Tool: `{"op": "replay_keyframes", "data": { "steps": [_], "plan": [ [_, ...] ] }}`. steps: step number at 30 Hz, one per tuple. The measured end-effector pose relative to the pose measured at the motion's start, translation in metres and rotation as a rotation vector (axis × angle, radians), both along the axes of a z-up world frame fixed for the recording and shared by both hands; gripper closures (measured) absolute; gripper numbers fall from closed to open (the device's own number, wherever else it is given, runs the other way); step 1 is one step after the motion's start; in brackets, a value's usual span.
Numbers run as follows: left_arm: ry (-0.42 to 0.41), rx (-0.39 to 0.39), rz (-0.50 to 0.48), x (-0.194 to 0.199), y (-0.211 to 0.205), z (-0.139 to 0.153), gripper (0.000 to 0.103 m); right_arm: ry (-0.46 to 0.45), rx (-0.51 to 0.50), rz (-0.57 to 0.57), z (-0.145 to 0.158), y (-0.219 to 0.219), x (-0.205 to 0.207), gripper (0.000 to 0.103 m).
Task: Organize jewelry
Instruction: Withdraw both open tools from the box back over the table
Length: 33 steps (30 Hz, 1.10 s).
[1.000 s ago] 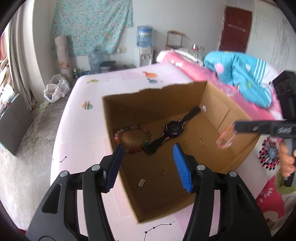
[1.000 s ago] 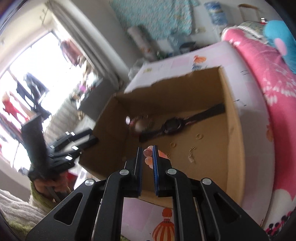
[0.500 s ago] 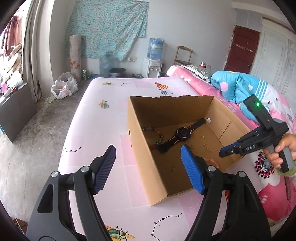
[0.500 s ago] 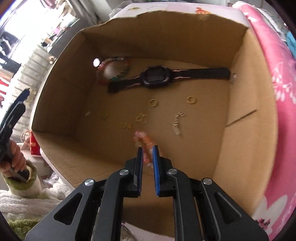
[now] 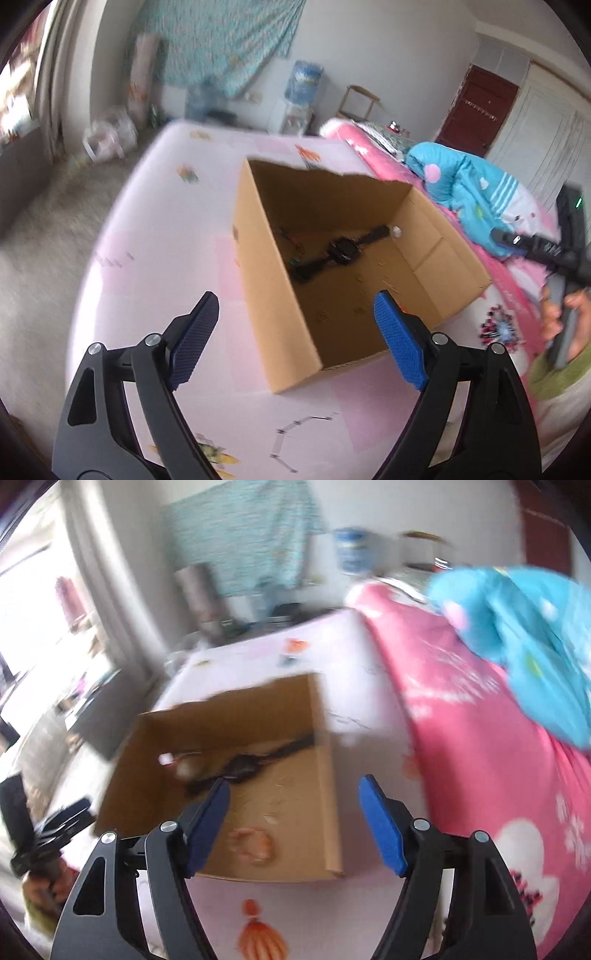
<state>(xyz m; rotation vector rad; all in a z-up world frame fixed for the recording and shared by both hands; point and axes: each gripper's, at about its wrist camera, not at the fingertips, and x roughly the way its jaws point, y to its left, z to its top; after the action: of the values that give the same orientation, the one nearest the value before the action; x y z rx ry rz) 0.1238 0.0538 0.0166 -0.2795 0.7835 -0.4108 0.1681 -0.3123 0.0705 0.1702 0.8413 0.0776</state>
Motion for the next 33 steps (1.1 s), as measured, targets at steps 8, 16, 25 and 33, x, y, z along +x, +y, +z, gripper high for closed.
{"op": "replay_keyframes", "data": {
  "steps": [8, 16, 25, 33],
  "plan": [
    [0.126, -0.150, -0.058, 0.006, -0.015, -0.029, 0.021, 0.165, 0.228, 0.023, -0.063, -0.011, 0.000, 0.031],
    [0.084, -0.109, 0.028, -0.006, -0.010, -0.021, 0.020, 0.134, 0.163, 0.049, -0.056, 0.017, -0.011, 0.031],
    [0.115, -0.061, 0.032, -0.051, -0.001, -0.021, 0.020, 0.151, 0.226, 0.039, -0.061, 0.031, -0.063, 0.031],
    [0.096, -0.020, 0.047, -0.071, 0.001, -0.021, 0.020, 0.140, 0.225, 0.016, -0.068, 0.036, -0.093, 0.031]
  ]
}}
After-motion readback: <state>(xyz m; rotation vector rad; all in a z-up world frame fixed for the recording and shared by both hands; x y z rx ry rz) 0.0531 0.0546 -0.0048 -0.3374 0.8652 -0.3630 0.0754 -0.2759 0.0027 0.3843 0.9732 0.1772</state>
